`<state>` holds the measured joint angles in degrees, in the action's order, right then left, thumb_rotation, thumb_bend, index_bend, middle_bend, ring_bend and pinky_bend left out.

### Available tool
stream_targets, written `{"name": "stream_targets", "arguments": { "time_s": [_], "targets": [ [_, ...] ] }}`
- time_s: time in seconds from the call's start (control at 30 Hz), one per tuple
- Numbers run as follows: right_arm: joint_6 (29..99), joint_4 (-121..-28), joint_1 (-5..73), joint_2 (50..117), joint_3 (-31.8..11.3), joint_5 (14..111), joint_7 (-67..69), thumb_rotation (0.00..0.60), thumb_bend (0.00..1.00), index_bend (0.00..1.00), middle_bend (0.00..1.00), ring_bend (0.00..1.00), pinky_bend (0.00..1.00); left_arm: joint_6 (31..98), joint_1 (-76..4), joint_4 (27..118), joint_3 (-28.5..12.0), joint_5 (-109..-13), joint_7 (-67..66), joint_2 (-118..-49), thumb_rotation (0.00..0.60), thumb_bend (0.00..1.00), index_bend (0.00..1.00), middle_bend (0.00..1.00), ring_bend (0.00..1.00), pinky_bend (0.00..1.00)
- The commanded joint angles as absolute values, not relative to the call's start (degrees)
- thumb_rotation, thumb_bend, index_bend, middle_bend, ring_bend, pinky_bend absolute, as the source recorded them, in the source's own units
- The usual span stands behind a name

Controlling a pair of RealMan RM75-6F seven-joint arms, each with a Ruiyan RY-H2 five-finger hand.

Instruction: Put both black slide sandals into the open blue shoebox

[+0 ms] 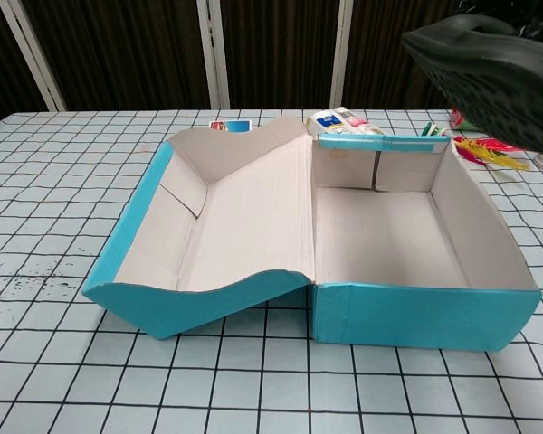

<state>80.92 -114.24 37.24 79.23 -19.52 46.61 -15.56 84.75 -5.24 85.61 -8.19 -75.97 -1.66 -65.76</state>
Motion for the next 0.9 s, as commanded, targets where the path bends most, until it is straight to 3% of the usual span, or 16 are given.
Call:
{"name": "stream_targets", "arguments": {
  "time_s": [0.03,0.53,0.9],
  "targets": [
    [83.23,-110.9,36.11,83.34,-18.74,48.65,-13.11,0.6,0.64,0.62,0.52,0.52,0.37,84.76,-5.3,85.34,-8.21,-76.15,-1.45,-65.8,0.6,0.37,0.05,0.0,0.0,0.13],
    [84.25,-100.07,33.05,93.29,-17.0,51.12,-9.51,0.6,0.64,0.62,0.52,0.52,0.37,91.81,-4.32,83.62,-7.92,-82.51,0.56,-67.11,0.6,0.37,0.05,0.0,0.0,0.13],
    [81.49,-95.39,33.99,97.44,-20.27,50.61,-10.09,0.6,0.64,0.62,0.52,0.52,0.37,90.9,-4.81,83.16,-8.0,-82.22,-0.14,-67.7,0.6,0.37,0.05,0.0,0.0,0.13]
  ]
}}
